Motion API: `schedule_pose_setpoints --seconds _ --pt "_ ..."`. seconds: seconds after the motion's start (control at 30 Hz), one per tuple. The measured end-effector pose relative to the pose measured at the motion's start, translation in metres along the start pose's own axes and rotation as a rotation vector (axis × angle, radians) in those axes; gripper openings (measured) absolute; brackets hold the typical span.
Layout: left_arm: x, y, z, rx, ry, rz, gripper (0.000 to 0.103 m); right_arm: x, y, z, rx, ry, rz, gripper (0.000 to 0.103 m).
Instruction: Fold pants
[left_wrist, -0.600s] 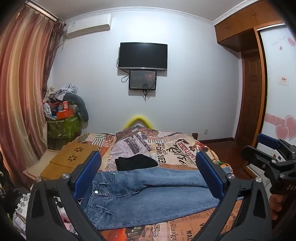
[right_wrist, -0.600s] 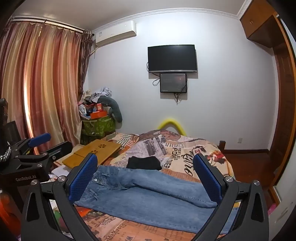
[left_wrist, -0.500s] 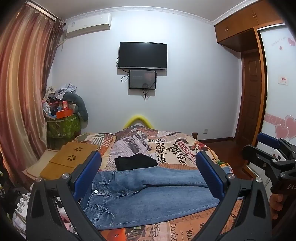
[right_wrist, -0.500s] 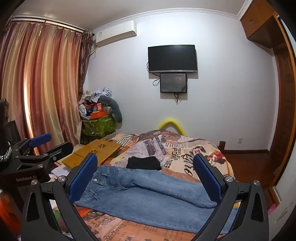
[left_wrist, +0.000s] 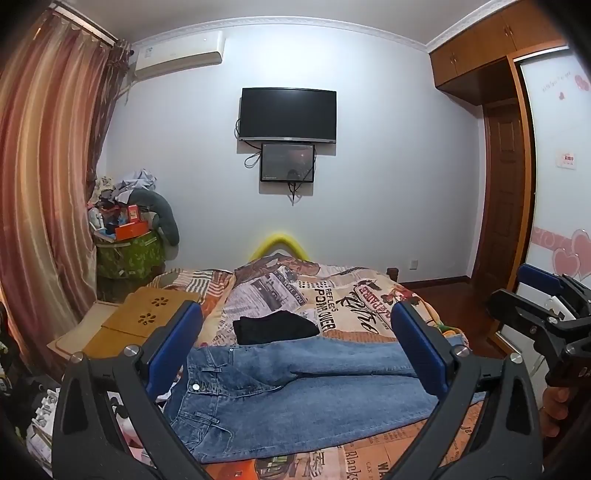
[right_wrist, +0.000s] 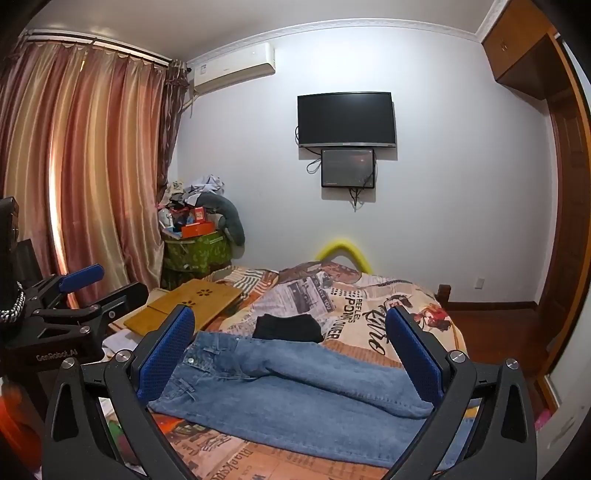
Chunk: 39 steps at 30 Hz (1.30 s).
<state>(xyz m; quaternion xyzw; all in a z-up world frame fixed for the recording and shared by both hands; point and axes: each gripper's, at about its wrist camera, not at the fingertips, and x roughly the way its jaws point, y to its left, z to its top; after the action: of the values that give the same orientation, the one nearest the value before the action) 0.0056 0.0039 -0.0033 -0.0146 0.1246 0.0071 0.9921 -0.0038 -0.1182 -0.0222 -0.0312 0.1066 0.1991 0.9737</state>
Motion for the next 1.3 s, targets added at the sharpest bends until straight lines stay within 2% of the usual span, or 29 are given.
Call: schedule_pose_setpoints --seconds 1.3 --pt "-0.0012 -0.0014 0.0013 0.0 -0.013 -0.005 0.103 0.0009 0.0019 0.0027 -0.01 -0.003 0.0 0.103"
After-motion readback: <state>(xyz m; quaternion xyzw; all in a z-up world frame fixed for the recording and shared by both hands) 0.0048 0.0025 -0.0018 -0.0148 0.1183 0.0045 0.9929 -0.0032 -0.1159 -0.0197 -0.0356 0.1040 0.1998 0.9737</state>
